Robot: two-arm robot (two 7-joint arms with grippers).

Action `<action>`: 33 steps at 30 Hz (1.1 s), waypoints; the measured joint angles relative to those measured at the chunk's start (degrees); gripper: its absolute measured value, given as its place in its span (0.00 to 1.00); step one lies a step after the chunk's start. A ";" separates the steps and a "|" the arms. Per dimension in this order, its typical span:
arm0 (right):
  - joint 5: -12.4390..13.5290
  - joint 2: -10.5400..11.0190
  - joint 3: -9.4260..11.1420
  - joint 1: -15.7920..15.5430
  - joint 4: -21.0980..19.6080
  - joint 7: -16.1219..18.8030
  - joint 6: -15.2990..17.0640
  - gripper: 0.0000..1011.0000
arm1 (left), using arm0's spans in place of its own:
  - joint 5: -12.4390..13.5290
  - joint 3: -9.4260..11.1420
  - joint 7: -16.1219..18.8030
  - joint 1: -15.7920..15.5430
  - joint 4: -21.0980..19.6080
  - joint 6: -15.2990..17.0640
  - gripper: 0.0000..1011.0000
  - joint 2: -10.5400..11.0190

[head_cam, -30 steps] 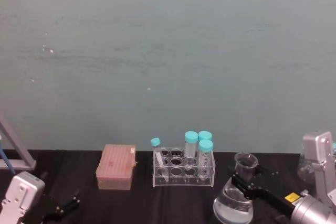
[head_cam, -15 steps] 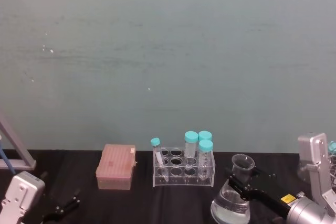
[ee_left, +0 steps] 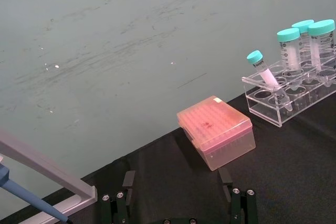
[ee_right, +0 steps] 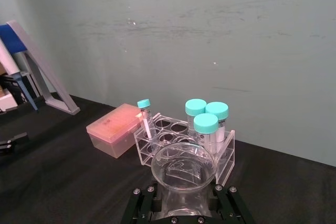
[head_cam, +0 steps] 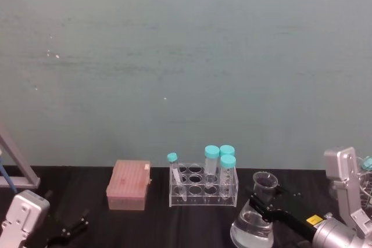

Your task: Pick up the beaker with the right gripper, shake it three times, and then put it down.

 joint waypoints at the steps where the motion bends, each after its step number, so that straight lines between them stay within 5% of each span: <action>1: 0.00 -0.03 -0.02 0.01 0.06 -0.02 0.02 0.45 | 0.00 0.00 0.00 0.00 0.00 0.00 0.99 0.00; 33: 0.01 -1.11 -0.89 1.18 2.68 -0.01 0.46 0.45 | 0.00 0.00 0.00 0.00 0.00 0.00 0.99 0.00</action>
